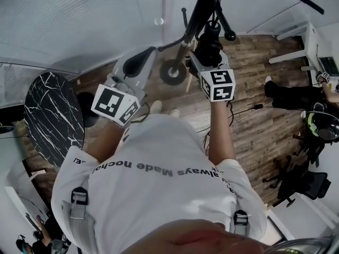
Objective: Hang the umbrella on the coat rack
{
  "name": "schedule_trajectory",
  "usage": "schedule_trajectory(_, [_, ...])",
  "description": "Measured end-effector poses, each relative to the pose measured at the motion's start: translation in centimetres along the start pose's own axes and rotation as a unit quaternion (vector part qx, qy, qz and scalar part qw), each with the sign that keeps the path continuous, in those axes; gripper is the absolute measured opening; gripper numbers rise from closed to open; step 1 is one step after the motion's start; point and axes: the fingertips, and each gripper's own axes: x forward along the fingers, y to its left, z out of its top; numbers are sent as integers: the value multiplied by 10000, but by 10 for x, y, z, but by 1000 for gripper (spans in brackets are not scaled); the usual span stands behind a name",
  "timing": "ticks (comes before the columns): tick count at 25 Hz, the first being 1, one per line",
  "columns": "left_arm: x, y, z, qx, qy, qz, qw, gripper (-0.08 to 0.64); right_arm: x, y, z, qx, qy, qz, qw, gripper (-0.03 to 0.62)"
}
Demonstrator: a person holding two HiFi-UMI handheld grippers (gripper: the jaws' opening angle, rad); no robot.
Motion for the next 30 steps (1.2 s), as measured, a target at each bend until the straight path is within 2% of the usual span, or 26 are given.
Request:
schedule_trajectory(9, [0,-7,-4,-1,27,-35,10000,3,19,14,-32,52,108,374,9992,287])
schedule_trajectory(13, [-3,-11,-4,19,14,-82,10000,2,13,13,-21,117,-115,316,9994,330])
schedule_trajectory(17, [-3,-16,-1,41,-9,-104,9999,3,-17,7,7,28,-572,151,9982,336])
schedule_trajectory(24, [-7,-20,6,32,-86,-156,9998,3,-99,20,70,-219,-1439,-55,9893,225])
schedule_trajectory(30, [-7,-25,12,-10,-153,-276,9995,3,-147,40,97,-117,-1766,76,9842,153])
